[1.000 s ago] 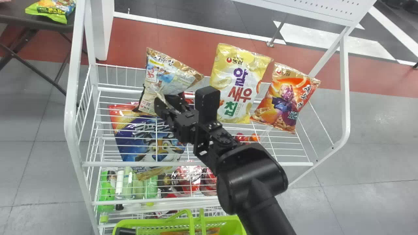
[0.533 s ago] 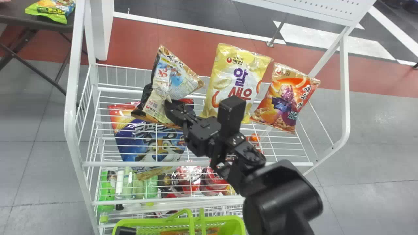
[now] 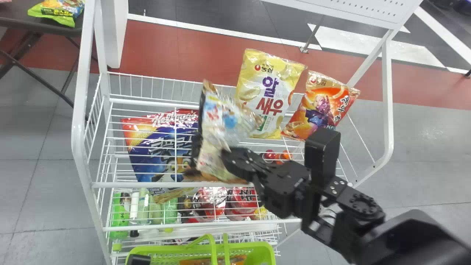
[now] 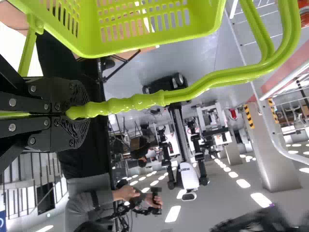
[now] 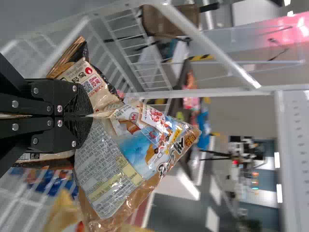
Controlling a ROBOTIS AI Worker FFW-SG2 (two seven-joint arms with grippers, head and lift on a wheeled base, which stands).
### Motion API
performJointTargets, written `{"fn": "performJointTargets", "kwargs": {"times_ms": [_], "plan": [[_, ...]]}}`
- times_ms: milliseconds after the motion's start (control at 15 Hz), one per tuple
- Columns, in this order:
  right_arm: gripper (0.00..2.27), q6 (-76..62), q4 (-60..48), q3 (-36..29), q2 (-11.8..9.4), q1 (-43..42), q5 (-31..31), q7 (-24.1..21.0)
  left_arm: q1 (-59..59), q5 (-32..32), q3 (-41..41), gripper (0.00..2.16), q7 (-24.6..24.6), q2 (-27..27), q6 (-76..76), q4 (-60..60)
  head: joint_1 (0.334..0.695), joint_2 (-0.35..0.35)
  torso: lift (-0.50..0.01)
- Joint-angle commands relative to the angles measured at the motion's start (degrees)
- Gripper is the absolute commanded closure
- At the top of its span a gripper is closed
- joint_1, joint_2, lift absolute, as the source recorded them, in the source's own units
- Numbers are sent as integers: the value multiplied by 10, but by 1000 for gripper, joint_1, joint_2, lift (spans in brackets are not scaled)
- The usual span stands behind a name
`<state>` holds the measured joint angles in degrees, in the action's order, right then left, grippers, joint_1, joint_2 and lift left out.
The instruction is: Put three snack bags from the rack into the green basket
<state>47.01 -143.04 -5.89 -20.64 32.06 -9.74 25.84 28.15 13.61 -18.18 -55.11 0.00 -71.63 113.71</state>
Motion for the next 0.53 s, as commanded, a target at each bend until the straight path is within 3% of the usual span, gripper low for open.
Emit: {"fn": "performJointTargets", "kwargs": {"times_ms": [0,267,467], "plan": [[2250,224,-60,-47,-16,13,1,23,2,1,7,1487,0,-1,6,0,695,-350,0],[2246,431,-108,-120,-12,63,-29,80,-13,3,13,1487,2,-1,1,-8,695,-350,0],[2250,431,-88,-112,-15,93,-19,93,-17,7,16,1487,1,-1,-1,-9,695,-350,0]]}}
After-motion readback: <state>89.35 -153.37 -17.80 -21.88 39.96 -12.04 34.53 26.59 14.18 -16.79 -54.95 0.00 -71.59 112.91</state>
